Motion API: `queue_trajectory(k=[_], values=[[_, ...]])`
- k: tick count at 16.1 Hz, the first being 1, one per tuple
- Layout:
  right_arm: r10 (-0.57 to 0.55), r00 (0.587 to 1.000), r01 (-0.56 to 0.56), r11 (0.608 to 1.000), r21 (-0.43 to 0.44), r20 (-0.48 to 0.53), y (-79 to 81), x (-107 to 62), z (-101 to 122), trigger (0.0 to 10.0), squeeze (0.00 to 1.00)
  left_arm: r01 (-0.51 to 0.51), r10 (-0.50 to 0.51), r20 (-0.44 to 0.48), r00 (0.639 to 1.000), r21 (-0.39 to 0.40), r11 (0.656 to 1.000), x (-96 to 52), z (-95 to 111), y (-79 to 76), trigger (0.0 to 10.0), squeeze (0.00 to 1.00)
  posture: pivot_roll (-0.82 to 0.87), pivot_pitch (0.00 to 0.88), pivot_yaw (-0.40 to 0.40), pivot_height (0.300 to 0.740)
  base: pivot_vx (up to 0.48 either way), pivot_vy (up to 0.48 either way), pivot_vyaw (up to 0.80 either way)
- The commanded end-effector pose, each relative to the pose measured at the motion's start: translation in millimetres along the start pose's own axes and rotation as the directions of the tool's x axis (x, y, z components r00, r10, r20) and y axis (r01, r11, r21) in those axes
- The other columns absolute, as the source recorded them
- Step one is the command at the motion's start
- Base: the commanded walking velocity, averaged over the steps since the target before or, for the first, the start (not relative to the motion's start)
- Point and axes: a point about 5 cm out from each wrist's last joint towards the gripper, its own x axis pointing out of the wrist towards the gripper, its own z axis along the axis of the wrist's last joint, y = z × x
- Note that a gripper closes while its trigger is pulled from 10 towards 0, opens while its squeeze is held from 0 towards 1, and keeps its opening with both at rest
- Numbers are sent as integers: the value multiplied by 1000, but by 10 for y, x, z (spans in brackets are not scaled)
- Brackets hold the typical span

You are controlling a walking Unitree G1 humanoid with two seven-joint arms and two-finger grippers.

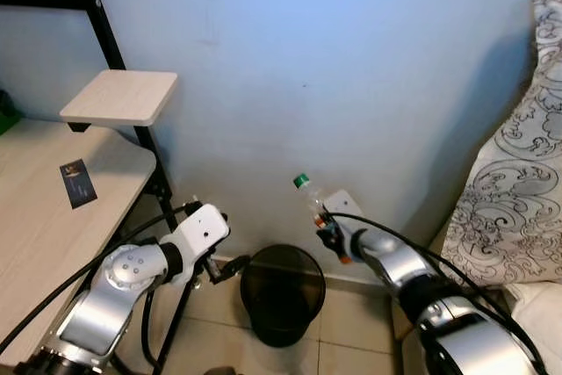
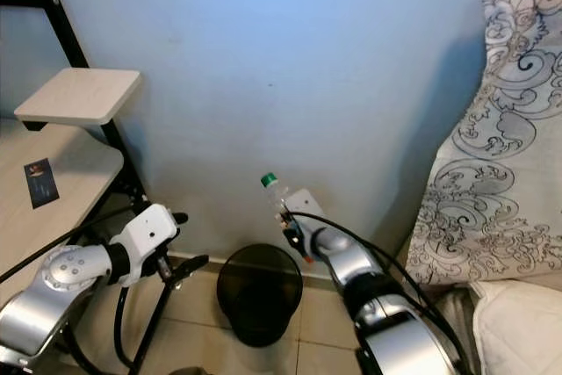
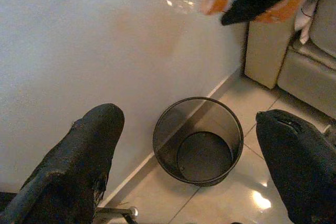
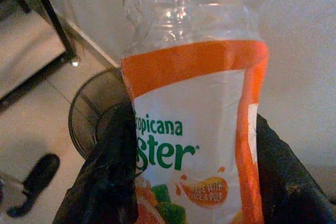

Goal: Clean up the room

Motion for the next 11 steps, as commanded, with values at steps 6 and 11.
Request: queue_trajectory(k=[6,11], values=[[-35,987,17,993,119,154,15,44,426,10000,67,23,-22,-27,999,32,999,-4,19,33,10000,27,97,0,4,740,0,0,0],[11,983,-41,987,156,185,100,64,471,10000,1000,25,-24,-27,999,36,999,-9,21,29,10000,24,99,0,2,740,0,0,0]])
